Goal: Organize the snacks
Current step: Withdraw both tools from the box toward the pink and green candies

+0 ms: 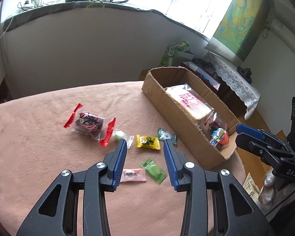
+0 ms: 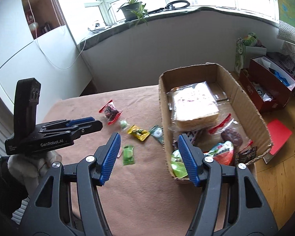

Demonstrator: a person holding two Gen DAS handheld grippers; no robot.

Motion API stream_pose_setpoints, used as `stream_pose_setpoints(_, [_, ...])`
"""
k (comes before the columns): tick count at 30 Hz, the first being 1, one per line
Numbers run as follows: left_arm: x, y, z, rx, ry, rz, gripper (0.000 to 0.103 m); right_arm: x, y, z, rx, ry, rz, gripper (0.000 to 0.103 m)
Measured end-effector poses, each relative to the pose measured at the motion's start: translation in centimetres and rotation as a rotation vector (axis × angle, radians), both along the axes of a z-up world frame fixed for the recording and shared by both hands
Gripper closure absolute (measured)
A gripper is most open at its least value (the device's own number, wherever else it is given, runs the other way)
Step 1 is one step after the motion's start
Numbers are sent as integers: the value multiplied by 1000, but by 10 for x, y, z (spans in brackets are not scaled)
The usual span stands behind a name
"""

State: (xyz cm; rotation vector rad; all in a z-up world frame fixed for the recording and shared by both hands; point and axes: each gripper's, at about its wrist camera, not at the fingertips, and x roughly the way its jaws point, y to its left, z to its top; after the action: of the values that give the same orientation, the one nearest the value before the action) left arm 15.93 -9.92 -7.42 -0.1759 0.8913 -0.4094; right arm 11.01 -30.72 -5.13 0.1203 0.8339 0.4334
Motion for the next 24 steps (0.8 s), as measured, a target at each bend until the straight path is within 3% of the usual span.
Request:
stream_pose_setpoints(7, [-7, 10, -17, 47, 39, -42, 66, -4, 32, -29, 5, 74, 67, 40])
stream_pose_setpoints(20, [-14, -12, -49, 261, 42, -217, 66, 6, 60, -74, -9, 183, 103, 41])
stream_pose_setpoints(24, [-11, -18, -58, 317, 47, -227, 66, 11, 65, -83, -35, 193, 107, 42])
